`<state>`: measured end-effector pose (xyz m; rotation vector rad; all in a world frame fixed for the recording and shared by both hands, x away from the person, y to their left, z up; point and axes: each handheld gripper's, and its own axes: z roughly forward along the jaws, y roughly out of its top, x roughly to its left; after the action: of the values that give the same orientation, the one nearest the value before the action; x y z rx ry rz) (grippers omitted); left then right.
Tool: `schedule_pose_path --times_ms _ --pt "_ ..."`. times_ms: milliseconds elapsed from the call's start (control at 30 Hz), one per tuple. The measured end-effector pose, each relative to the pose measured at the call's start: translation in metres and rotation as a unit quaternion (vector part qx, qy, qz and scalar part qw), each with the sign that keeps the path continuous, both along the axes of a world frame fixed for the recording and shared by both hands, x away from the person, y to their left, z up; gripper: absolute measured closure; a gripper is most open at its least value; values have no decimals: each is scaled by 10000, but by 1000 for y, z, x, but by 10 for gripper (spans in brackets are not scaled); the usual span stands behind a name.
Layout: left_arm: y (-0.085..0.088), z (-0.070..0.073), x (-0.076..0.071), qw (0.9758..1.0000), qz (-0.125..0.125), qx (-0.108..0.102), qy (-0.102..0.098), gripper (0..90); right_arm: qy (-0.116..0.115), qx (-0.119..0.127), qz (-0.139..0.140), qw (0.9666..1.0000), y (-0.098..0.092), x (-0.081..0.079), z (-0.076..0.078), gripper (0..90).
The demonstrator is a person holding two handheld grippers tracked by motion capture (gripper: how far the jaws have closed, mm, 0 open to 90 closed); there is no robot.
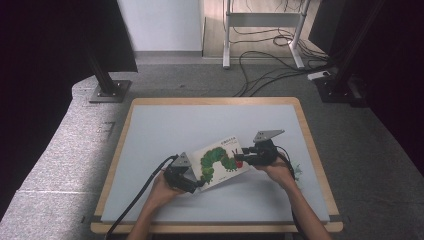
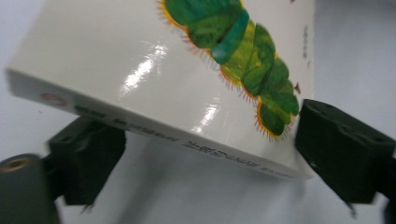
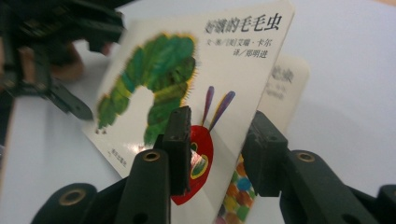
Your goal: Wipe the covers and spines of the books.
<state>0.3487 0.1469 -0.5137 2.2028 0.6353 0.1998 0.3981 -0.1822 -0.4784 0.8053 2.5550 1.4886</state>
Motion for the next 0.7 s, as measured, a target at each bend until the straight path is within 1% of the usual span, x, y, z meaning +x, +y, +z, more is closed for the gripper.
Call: schedule_pose_path --times_ms 33,67,167,300,333,367,467,567,700 --pt "0 2 -1 10000 6 -32 -58 138 14 -79 -42 10000 0 0 -1 626" --pt "0 3 -3 9999 5 -15 -110 168 11 -178 -87 9998 0 -1 -3 617" --pt "-2 7 -8 9996 -29 40 -281 220 -18 -317 -111 9994 0 -3 -5 604" --pt "-3 8 -12 9993 -66 82 -356 260 -81 -416 -168 9990 0 -5 -7 585" --pt "-3 9 -13 9992 -97 109 -369 270 -90 -467 -176 9987 0 -5 -8 574" --pt "-4 9 -14 9991 -96 124 -390 291 -126 -592 -159 9980 1 -7 -9 537" --pt "-5 10 -17 9987 -89 187 -464 309 -143 -756 -156 9969 2 -9 -11 505" --pt "-5 13 -20 9983 -93 205 -536 347 -138 -806 -207 9964 1 -9 -13 475" --pt "-5 15 -23 9979 -135 214 -603 391 -118 -698 -385 9967 -6 -8 -14 424"
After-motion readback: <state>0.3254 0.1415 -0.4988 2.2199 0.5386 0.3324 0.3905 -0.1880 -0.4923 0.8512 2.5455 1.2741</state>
